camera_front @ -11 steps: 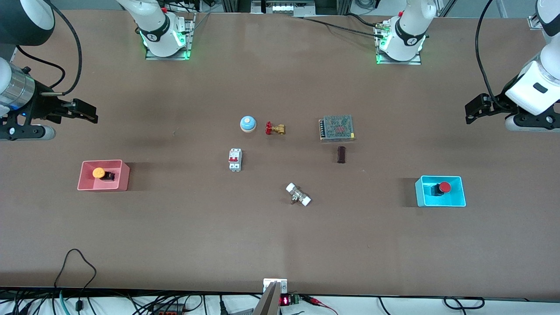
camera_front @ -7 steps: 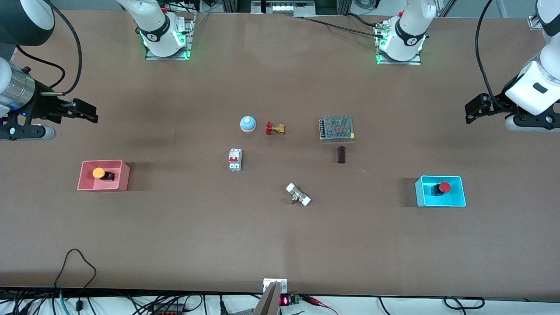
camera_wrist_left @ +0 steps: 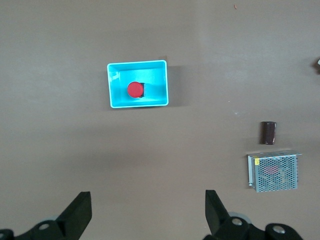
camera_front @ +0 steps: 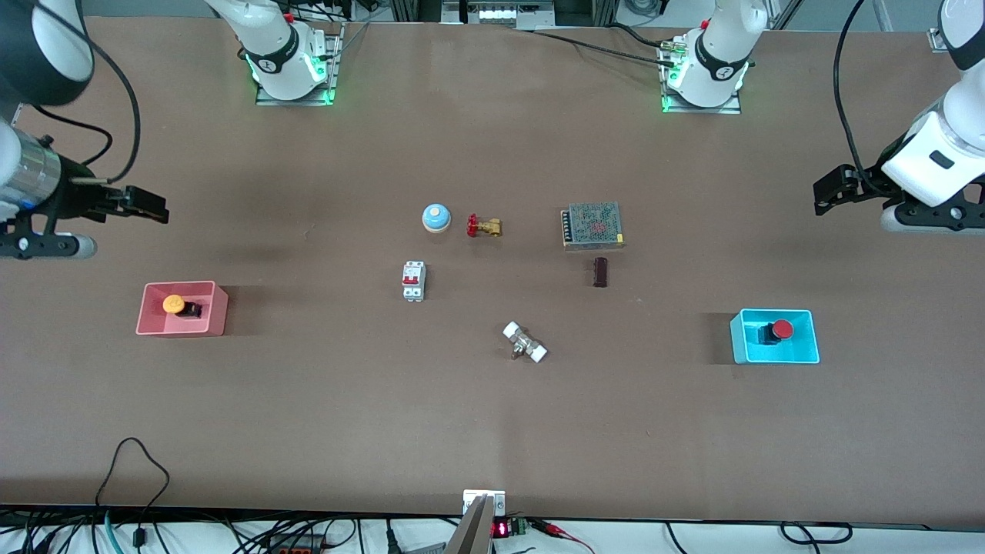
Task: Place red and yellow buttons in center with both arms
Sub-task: 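Move the right gripper toward the pink box while the left gripper approaches the cyan box, then lower both grippers into the boxes and grasp the yellow and red buttons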
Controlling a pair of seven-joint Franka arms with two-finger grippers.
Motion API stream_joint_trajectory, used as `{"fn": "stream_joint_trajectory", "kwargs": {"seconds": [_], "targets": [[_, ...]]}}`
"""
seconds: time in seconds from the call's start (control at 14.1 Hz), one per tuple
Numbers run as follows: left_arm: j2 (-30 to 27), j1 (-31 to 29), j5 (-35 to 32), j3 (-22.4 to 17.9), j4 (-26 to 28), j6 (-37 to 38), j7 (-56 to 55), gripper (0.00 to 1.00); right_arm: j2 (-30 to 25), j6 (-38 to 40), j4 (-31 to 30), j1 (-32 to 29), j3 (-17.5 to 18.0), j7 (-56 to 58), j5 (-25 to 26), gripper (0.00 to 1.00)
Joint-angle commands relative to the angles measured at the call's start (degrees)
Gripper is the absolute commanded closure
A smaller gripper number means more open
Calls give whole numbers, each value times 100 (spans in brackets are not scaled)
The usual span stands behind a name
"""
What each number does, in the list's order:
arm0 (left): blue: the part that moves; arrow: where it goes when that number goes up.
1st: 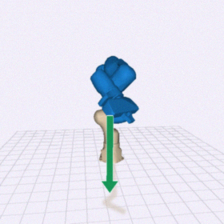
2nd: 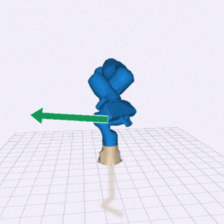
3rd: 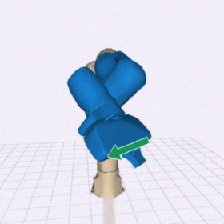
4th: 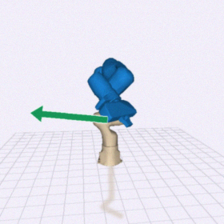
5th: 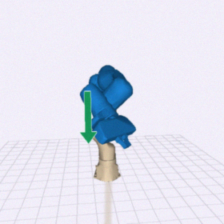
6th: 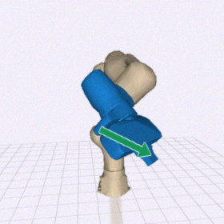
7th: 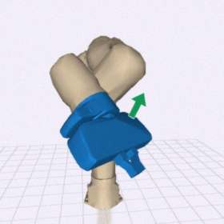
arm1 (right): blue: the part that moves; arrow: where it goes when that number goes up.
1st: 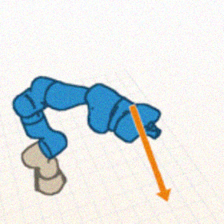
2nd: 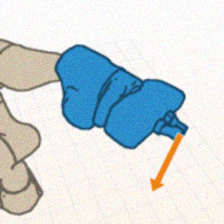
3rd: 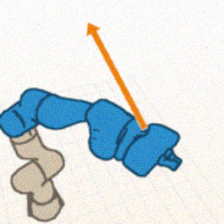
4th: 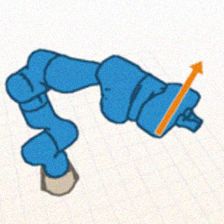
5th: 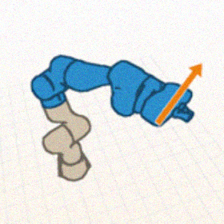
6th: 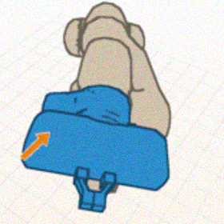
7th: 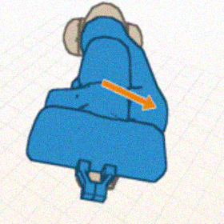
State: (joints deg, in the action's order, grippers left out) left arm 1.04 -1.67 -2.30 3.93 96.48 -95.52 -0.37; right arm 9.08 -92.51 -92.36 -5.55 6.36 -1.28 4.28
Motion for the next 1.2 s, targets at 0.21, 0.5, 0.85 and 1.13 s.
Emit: {"fn": "stream_joint_trajectory", "kwargs": {"seconds": [0.21,0.5,0.85,1.13], "targets": [[1221,-158,98,-103,-806,87,81,0,295,-1556,-1133,-209,-20,75,275,0],[2223,-333,45,-121,-727,-1158,46,0,769,-2621,-1258,-411,-64,180,563,0],[2936,-439,-138,-130,-263,-2512,168,0,1332,-3518,-1293,-551,-319,585,653,0],[3157,-528,-165,-121,335,-3620,256,0,1614,-4204,-1530,-640,-319,576,635,0]]}}
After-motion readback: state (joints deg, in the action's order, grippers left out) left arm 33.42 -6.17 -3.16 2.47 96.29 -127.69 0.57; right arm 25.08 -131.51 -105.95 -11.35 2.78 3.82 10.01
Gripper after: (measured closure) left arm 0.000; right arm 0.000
